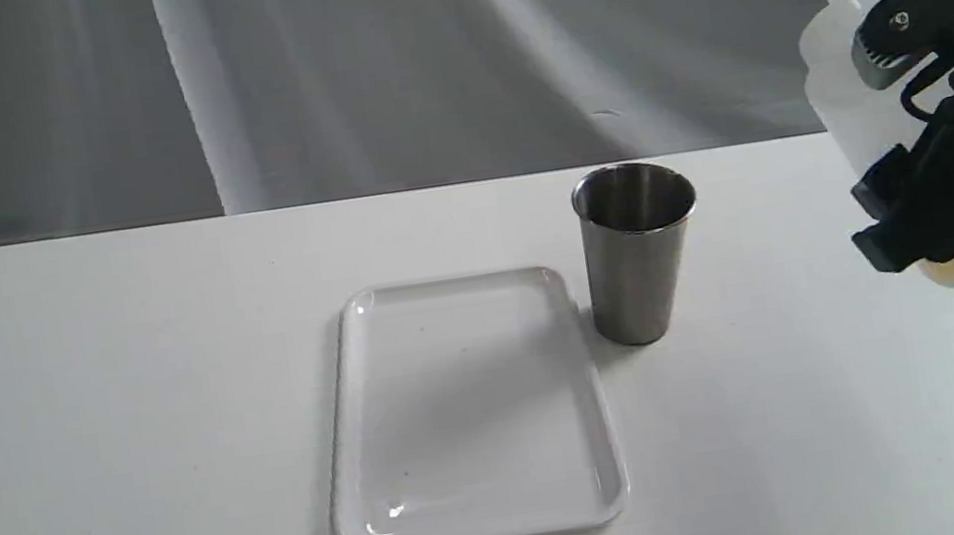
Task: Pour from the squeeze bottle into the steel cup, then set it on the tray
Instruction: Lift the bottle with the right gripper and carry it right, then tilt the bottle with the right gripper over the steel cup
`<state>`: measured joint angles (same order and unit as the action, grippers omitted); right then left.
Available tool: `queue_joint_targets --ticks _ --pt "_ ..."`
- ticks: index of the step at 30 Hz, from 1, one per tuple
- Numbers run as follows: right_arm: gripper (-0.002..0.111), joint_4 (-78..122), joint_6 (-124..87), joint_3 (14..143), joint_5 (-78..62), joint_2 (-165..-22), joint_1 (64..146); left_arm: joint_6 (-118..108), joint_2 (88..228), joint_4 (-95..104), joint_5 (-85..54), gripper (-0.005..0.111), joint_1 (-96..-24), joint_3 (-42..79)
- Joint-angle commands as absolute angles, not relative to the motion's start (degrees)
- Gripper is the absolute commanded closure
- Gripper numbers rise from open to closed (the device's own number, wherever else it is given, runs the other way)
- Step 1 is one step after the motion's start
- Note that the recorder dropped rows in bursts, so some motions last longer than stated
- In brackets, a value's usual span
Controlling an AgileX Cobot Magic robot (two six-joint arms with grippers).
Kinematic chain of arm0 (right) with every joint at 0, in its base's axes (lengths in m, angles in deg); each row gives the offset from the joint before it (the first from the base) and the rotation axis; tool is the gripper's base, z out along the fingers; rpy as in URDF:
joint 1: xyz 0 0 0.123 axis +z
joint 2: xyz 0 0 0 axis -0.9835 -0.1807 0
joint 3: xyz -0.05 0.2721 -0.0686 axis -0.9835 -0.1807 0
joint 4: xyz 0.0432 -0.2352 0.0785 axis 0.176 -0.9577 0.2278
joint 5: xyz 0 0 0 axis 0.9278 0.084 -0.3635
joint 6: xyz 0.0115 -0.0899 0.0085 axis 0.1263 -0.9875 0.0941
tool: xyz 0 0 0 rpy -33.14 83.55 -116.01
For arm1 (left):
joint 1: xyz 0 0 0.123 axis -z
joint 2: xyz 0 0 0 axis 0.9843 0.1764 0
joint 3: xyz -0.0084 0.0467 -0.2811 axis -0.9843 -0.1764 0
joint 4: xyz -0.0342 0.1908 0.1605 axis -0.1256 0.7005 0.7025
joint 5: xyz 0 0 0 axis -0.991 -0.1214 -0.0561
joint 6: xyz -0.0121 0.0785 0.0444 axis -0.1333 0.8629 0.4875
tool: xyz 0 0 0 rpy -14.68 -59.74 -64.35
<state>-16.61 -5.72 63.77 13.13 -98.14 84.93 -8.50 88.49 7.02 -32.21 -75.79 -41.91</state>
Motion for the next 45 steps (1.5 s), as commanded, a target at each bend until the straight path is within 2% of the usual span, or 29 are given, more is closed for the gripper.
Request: queue_joint_targets --ticks 1,12,31,45 --pt "0.072 -22.61 -5.29 64.0 10.56 -97.83 84.73 -8.6 88.21 7.05 -31.83 0.098 -75.61 -42.16" --pt "0.072 -28.49 1.91 65.19 9.98 -103.98 84.73 -8.6 88.21 7.05 -31.83 0.098 -75.61 -42.16" --pt "0.072 -36.02 1.91 86.16 22.6 -122.45 84.73 -8.6 88.21 7.05 -31.83 0.098 -75.61 -42.16" --pt "0.072 -46.25 2.01 87.03 27.63 -129.64 87.32 -8.6 88.21 7.05 -31.83 0.098 -75.61 -42.16"
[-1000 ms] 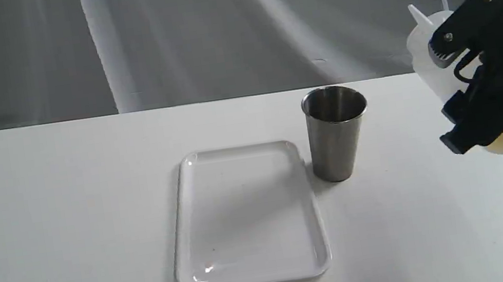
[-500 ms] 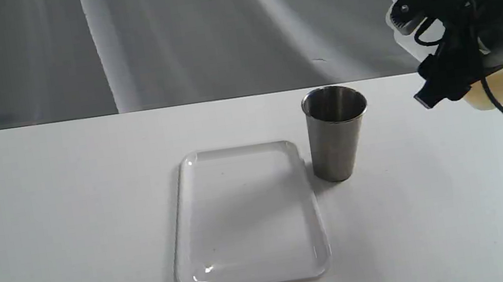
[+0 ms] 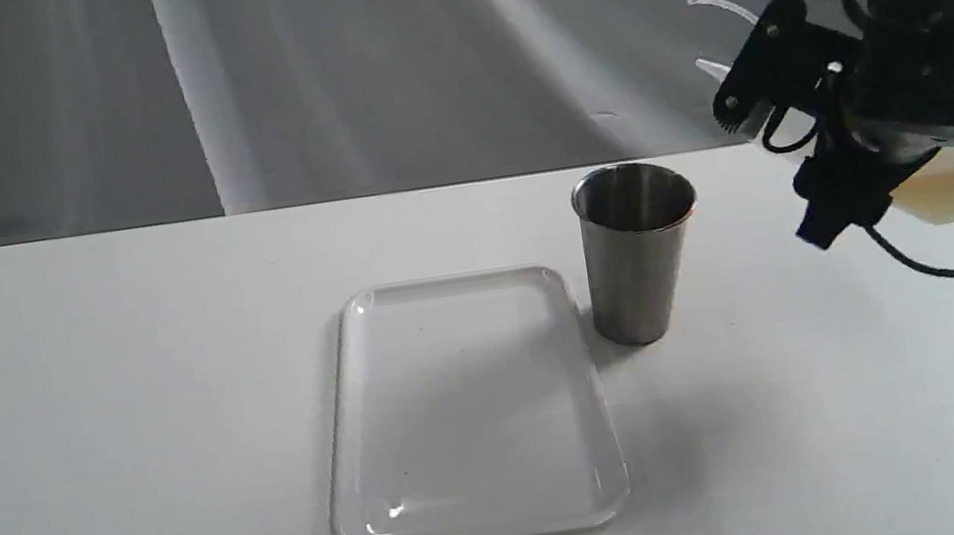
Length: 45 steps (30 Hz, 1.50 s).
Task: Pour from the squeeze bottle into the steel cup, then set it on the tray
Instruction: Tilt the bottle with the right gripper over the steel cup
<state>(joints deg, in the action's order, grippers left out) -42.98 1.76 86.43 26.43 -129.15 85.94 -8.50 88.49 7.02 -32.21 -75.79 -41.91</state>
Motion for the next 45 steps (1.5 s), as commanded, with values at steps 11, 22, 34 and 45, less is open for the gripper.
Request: queue_joint_targets --ticks 11,22,34,45 --pt "0.072 -52.59 2.01 87.03 28.91 -131.24 88.34 -8.6 88.21 7.05 -31.83 0.098 -75.61 -42.16" --pt "0.072 -52.21 2.17 87.03 31.49 -131.24 90.36 -8.6 88.21 7.05 -31.83 0.098 -75.61 -42.16" --pt "0.072 -56.34 2.07 87.03 34.62 -131.24 90.52 -8.6 88.21 7.05 -31.83 0.098 -75.61 -42.16" --pt "0.072 -62.78 1.89 87.03 36.72 -131.5 91.0 -8.6 88.21 7.05 -31.83 0.098 -75.61 -42.16"
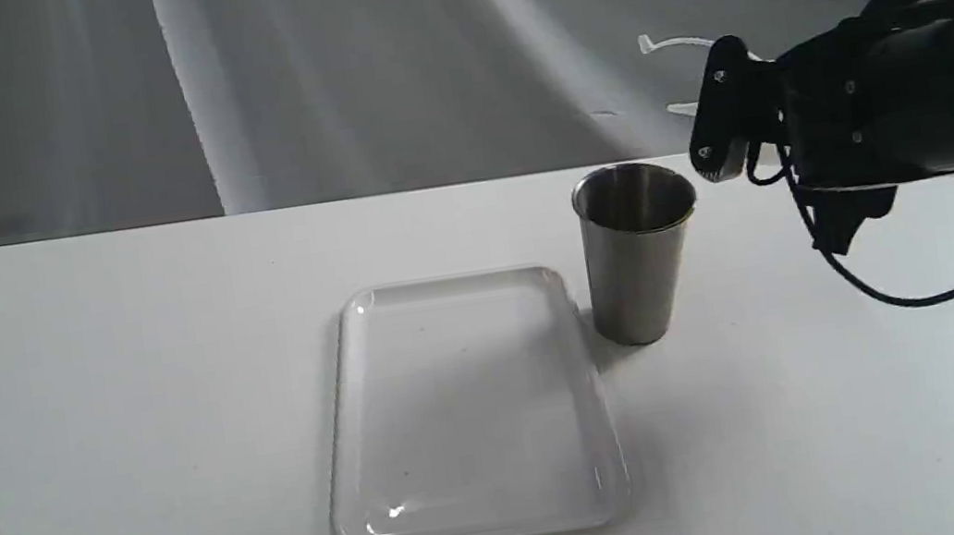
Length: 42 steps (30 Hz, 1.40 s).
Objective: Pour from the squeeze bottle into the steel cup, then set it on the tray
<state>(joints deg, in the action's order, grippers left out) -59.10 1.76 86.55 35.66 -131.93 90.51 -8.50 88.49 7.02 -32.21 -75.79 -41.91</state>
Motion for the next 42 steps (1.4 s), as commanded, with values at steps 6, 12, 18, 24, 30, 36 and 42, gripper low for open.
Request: queue_joint_targets --ticks 6,12,18,24,30,36,42 --pt "0.072 -67.36 -0.92 87.13 40.78 -134.63 92.45 -8.6 88.21 7.05 -31.83 0.098 -75.61 -42.16" --pt "0.072 -69.23 -1.04 87.64 42.24 -135.23 93.5 -8.6 88.21 7.05 -31.83 0.098 -75.61 -42.16" --pt "0.072 -72.0 -1.37 87.64 43.41 -135.23 93.86 -8.6 88.21 7.05 -31.83 0.098 -75.61 -42.16" --pt "0.072 -73.22 -4.15 87.64 45.11 -135.23 94.2 -8.6 88.21 7.05 -31.83 0.098 -75.61 -42.16" --pt "0.072 -74.13 -5.95 87.64 45.87 -135.23 94.46 -8.6 88.21 7.05 -31.83 0.098 -75.61 -42.16" --pt "0.072 -75.51 -8.94 87.64 46.95 -135.23 94.46 -8.6 88.21 7.05 -31.83 0.098 -75.61 -42.16" --pt "0.072 -76.58 -8.94 87.64 47.42 -135.23 94.46 -8.6 88.21 7.05 -31.83 0.098 -75.61 -42.16"
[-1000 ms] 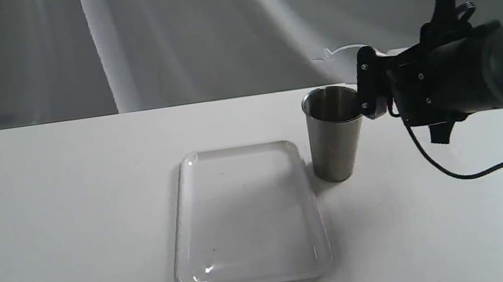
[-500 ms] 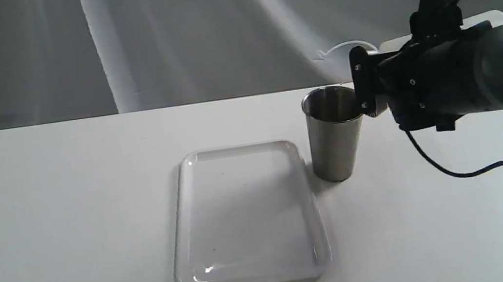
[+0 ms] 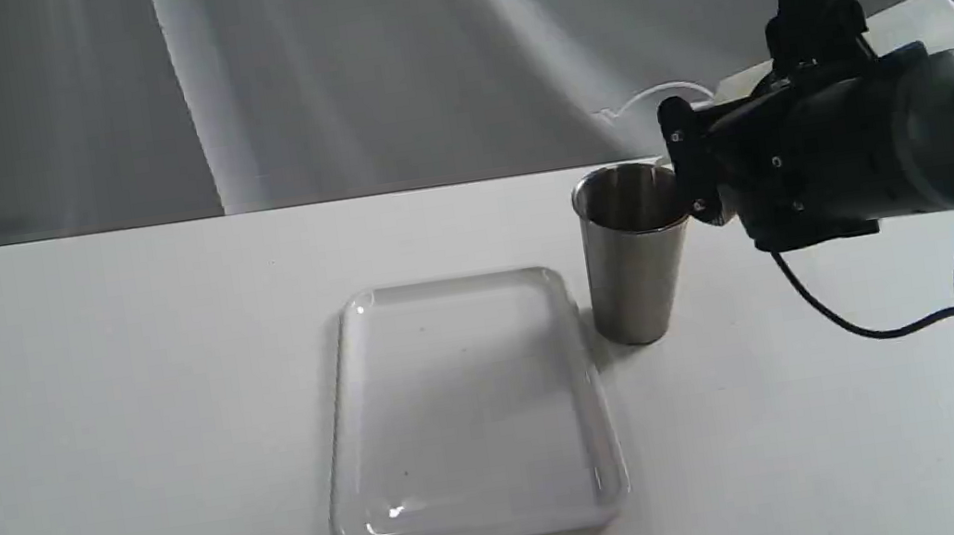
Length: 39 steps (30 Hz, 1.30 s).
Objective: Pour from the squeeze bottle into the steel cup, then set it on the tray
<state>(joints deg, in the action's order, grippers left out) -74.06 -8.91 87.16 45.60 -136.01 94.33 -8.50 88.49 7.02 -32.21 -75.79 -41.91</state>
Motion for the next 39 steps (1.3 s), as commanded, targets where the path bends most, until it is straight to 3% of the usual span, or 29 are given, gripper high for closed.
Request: queue_joint_targets --ticks 1,39 --pt "0.072 -76.93 -8.94 87.64 47.42 -135.23 94.46 -8.6 88.21 7.05 -31.83 0.098 -75.61 -42.16" --pt "0.072 -78.02 -13.62 87.64 48.22 -135.23 94.46 -8.6 88.21 7.05 -31.83 0.098 -75.61 -42.16"
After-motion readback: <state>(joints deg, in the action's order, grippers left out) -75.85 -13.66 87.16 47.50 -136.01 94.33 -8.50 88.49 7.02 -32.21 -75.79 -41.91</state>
